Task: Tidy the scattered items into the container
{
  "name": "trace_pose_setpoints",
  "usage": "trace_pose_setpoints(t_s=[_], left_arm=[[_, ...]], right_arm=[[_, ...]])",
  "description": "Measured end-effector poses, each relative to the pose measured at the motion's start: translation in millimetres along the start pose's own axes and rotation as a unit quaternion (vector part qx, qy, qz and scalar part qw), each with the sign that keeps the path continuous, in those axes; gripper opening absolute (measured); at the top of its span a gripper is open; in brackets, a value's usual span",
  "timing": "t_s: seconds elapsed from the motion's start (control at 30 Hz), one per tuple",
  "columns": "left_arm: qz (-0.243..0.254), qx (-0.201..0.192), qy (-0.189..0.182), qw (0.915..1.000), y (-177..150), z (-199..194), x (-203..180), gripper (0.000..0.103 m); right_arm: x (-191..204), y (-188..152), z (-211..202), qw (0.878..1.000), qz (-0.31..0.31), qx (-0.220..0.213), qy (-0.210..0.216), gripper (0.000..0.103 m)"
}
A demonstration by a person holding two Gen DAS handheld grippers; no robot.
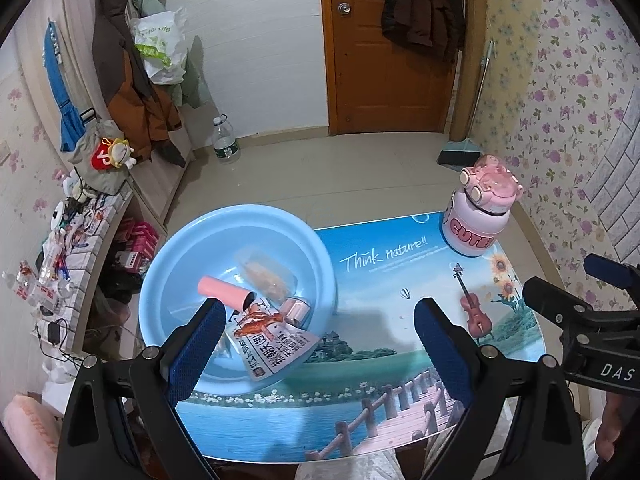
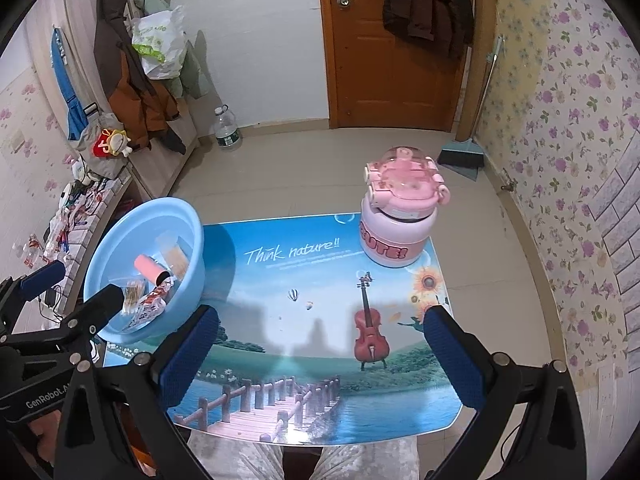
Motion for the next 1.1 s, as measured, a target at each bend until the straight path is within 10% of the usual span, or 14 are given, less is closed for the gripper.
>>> trace_pose_setpoints(t_s=[1.1], left_arm=[[-0.032,-0.021,-0.001,0.9993,-22,-1,-2,0.096]], right_arm=[[-7,-20,8,1.0,0.011,-0.01,0.016,0.103]])
Point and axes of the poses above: each gripper's, at about its wrist camera, not at the fingertips, and z roughly the way its jaws point, x to its left, y to its top, the point moved 6 cm from there along z, roughly the way its jaws point, and after that the axes turned 1 degree about z, right-handed, at the moved point
